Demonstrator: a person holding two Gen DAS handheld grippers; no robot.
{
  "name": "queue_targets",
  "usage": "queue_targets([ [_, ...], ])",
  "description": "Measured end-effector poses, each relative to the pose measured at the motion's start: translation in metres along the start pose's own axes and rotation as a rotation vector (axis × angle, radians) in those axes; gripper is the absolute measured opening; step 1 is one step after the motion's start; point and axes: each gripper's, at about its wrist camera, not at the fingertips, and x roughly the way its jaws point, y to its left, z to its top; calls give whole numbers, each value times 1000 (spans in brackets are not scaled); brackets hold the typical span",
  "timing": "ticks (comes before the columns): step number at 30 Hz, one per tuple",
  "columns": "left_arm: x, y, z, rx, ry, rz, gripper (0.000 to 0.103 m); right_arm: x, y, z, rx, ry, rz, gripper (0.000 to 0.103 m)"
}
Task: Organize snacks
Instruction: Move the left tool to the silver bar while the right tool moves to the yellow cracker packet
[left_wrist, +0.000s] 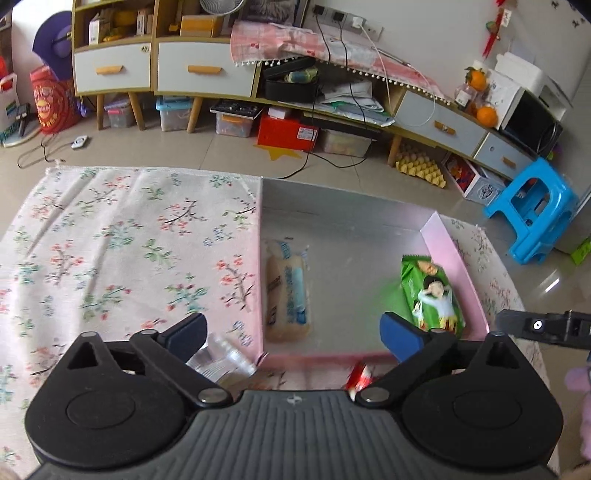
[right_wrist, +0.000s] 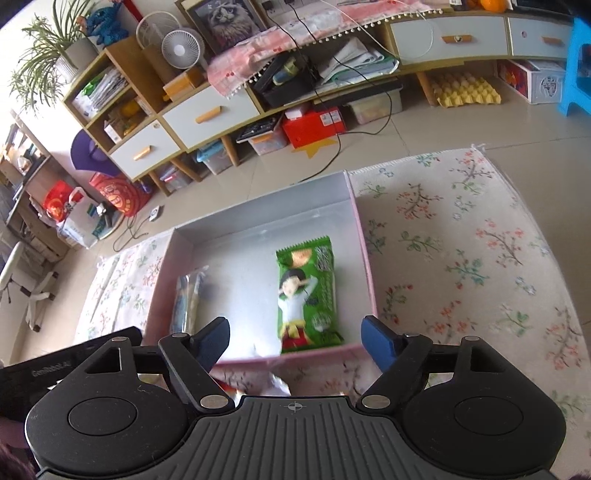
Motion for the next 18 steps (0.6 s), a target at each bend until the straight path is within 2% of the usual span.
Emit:
queue_targets([
  [3, -5, 2, -7, 29, 9, 19, 102, -6, -4, -8, -16, 3, -16, 84],
  [10, -16, 9, -17, 74, 13, 55, 102, -15, -5, -22, -28, 22, -14, 85],
  [18, -22, 25, -29, 144, 21, 98, 102, -20, 17, -41, -108, 47, 8, 87],
])
